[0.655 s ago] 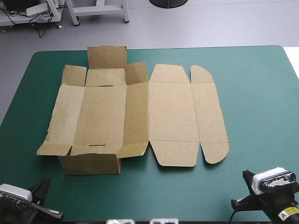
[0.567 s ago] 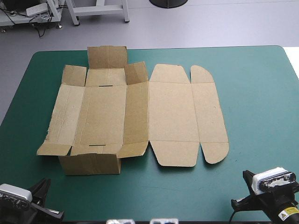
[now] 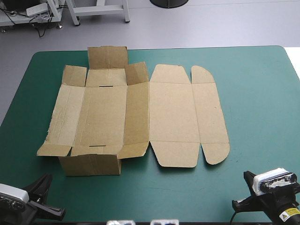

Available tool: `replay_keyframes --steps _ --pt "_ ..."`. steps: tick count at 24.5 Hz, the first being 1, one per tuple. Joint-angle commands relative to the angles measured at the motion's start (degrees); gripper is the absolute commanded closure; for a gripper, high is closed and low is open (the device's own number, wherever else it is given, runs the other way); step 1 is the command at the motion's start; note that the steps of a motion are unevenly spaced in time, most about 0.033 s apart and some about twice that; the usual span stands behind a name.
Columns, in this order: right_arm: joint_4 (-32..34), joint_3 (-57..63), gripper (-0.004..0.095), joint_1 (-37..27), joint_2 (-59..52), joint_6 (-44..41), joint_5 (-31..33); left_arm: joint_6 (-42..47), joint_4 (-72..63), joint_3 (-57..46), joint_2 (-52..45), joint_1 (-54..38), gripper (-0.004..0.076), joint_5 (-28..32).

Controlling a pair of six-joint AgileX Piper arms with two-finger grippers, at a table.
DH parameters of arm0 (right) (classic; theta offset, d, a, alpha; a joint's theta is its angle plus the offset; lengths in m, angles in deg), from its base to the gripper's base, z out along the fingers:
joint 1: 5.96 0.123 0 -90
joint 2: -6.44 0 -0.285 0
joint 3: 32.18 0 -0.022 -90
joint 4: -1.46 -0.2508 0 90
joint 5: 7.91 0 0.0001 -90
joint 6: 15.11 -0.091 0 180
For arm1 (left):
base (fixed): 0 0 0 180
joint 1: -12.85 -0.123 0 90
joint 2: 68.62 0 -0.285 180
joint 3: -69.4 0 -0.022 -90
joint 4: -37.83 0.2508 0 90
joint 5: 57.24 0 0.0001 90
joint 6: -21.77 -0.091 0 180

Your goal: Fold the box

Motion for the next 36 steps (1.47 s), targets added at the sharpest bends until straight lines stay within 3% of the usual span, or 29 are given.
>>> replay_keyframes --steps 1,7,11,17,21,25,30,36 --pt "-1.4 -1.3 0.0926 -0.1 0.8 0.0 -3.6 1.3 -3.2 2.5 2.3 0.1 0.0684 9.1" --pt "-1.4 -1.3 0.0925 -0.1 0.8 0.0 -4.0 -3.0 2.5 15.2 23.7 0.1 0.0734 18.7" --pt "-1.4 -1.3 0.0926 -0.1 0.8 0.0 -4.3 -3.6 16.4 29.2 44.1 0.1 0.0734 22.2" --pt "-1.0 -1.3 0.0926 -0.1 0.8 0.0 -4.4 9.9 36.3 42.5 63.9 0.0 0.0734 13.4" --pt "-0.9 -1.3 0.0926 -0.1 0.8 0.2 -4.4 10.4 38.9 47.3 71.3 -3.1 0.0733 10.1" --pt "-0.3 -1.3 0.0926 -0.1 0.8 0.2 -4.4 8.9 32.0 50.4 76.2 -11.6 0.0715 9.9" --pt "0.4 -1.3 0.0925 -0.1 0.8 0.2 -4.4 -5.7 7.3 51.7 80.1 -27.8 0.0708 8.0" --pt "0.4 -1.3 0.0926 -0.1 0.8 0.2 -4.4 -19.6 -24.1 51.7 87.0 -45.3 0.0708 -1.3"
